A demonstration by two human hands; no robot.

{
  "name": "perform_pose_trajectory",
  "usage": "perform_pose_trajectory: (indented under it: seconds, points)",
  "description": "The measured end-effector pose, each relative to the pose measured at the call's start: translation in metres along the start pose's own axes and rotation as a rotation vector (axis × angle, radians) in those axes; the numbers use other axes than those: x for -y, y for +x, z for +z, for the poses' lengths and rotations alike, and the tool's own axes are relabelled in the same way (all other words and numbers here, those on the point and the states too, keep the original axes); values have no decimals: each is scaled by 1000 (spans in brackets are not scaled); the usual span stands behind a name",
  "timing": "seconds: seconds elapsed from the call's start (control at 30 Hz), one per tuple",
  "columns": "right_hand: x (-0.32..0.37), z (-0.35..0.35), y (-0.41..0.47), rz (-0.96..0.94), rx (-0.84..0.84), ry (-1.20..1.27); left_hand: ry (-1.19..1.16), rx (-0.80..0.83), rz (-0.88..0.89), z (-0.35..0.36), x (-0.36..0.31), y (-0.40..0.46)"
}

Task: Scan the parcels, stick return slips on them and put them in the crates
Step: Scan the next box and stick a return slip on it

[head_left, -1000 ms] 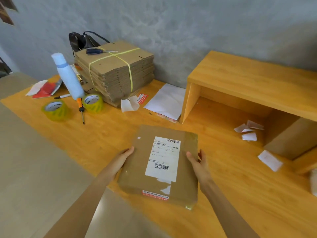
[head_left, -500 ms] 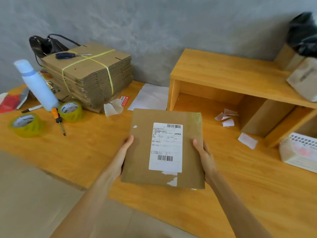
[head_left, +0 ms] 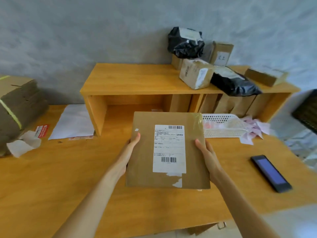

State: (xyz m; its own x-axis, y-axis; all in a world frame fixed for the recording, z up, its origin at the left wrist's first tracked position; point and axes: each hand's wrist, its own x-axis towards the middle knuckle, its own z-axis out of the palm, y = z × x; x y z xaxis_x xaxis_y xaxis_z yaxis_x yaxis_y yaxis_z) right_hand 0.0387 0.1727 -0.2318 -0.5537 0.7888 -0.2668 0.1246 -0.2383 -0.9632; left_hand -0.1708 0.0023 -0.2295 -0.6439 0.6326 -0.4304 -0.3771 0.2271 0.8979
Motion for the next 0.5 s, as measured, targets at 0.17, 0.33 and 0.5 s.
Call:
perform_pose_trajectory:
  seconds: [0.17, 0.33, 0.5]
  points:
    - [6, -76, 11, 2, -64, 5, 43, 87, 9, 81, 1, 12]
    - [4, -148, 34, 21, -60, -16, 75, 33, -3, 154, 17, 30]
    - [-7, -209, 55, 63, -15, -87, 137, -2, -45, 187, 74, 97]
